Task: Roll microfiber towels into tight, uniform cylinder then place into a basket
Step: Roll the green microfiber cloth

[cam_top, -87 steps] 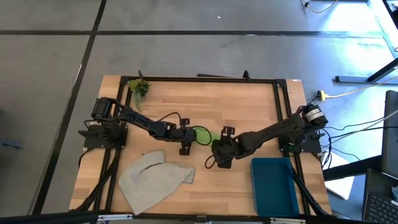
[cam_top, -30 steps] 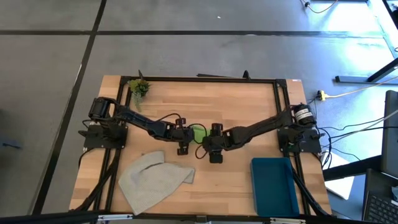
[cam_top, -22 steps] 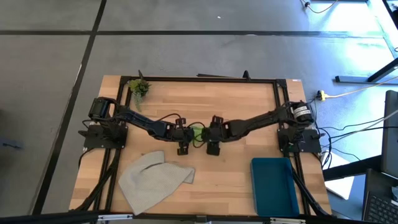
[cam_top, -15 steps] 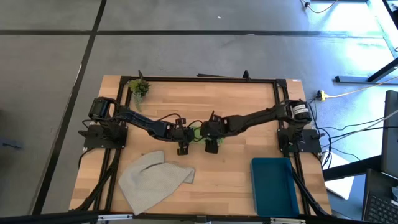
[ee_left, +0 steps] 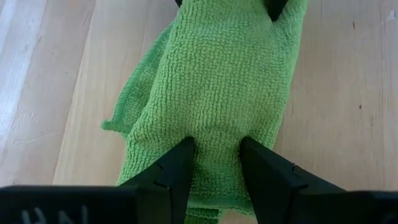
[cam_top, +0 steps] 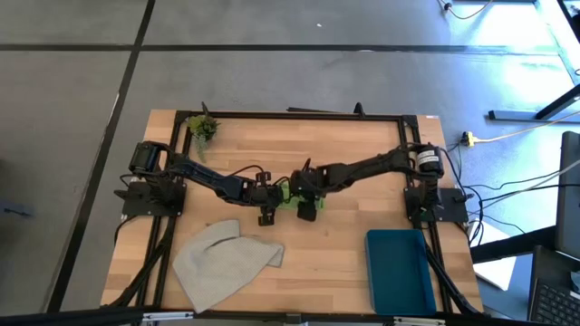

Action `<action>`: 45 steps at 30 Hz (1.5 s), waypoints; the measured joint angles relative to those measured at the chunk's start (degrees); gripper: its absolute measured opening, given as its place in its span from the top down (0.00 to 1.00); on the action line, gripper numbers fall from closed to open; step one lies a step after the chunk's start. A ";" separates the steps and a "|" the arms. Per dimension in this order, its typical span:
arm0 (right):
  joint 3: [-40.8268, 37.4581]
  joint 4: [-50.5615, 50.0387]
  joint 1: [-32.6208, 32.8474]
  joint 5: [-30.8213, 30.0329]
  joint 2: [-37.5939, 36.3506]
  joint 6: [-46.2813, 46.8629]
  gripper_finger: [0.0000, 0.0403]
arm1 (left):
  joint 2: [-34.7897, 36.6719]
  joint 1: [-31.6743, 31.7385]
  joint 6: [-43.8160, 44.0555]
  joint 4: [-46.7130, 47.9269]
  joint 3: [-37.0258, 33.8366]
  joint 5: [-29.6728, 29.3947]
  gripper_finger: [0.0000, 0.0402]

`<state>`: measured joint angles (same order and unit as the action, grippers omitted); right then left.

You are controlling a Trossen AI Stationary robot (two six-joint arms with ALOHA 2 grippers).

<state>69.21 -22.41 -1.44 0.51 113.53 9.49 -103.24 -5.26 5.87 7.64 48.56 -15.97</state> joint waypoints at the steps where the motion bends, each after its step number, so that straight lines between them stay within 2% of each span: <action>1: 0.00 0.00 -0.10 0.52 0.16 0.45 0.35 | 0.00 -0.02 0.00 0.00 0.00 0.00 0.67; 3: 0.00 -0.04 -0.23 0.90 0.18 0.63 0.39 | 0.00 -0.01 0.00 -0.02 0.00 0.00 0.67; 6: 0.00 -0.07 -0.23 1.28 0.23 0.88 0.51 | 0.00 -0.01 0.00 -0.02 -0.02 -0.02 0.67; 10: -0.03 -0.07 -0.18 1.98 0.31 2.43 0.72 | 0.00 -0.02 -0.02 -0.39 -0.09 -0.23 0.67; 14: -0.04 -0.26 -0.15 2.17 0.33 3.71 0.94 | -0.14 -0.25 0.39 -1.86 -0.30 -3.43 0.67; 21: -0.11 -0.28 -0.27 4.38 0.42 3.96 0.91 | -0.26 -0.15 1.28 -4.38 -0.33 -5.40 0.67; 25: -0.12 -0.28 -0.24 4.36 0.42 3.93 0.94 | -0.26 -0.14 -0.14 -4.87 -0.31 -5.71 0.67; 32: -0.17 -0.07 -0.23 4.53 0.42 3.94 0.94 | -0.37 -0.11 5.38 -6.94 -0.35 -6.03 0.67; 37: -0.20 0.02 -0.23 4.55 0.42 3.94 0.94 | -0.39 0.02 -0.04 -7.48 -0.35 -5.97 0.67; 45: -0.20 0.24 -0.23 4.60 0.42 3.95 0.94 | -0.39 -0.15 1.44 -7.80 -0.35 -6.01 0.67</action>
<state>69.01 -22.17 -1.67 5.10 113.95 13.43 -103.63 -5.41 7.31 -0.16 48.21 -21.98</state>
